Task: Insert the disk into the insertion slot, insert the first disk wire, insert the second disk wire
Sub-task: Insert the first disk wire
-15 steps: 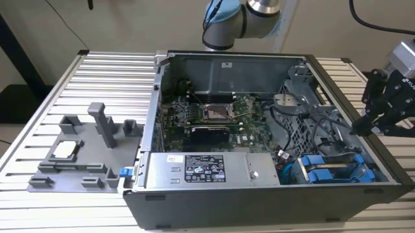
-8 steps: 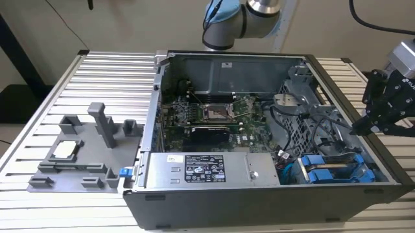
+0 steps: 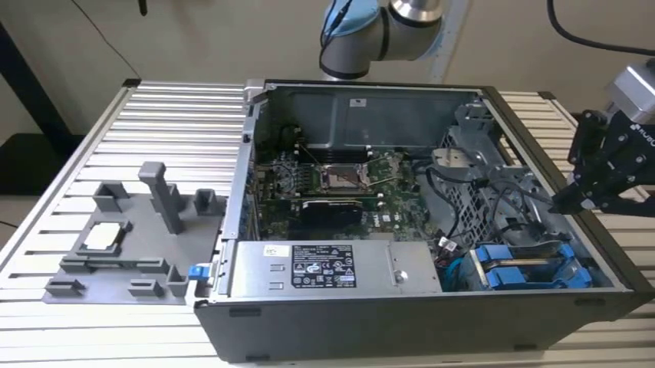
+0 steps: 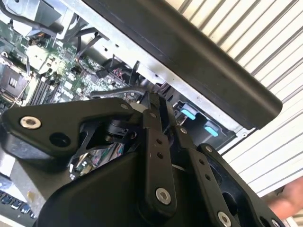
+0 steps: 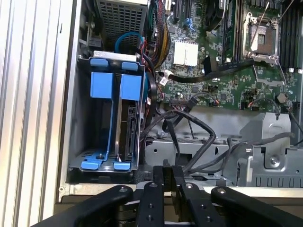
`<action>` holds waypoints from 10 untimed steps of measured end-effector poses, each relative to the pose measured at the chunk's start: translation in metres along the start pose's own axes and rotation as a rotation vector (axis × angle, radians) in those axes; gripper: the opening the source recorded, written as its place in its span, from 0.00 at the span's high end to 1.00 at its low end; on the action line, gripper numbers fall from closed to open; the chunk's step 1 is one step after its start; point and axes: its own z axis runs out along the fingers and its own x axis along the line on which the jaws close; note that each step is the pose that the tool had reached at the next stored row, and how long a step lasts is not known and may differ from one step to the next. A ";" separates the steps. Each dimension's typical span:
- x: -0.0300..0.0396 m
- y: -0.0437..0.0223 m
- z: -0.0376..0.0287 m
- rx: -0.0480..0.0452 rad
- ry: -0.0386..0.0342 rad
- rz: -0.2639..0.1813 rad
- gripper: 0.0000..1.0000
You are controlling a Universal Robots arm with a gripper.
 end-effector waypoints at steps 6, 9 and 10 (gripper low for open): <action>-0.0015 0.0231 0.0022 0.0208 0.0052 -0.003 0.81; -0.0019 0.0297 0.0028 0.0256 0.0328 -0.001 0.81; -0.0020 0.0312 0.0030 0.0260 0.0462 0.000 0.81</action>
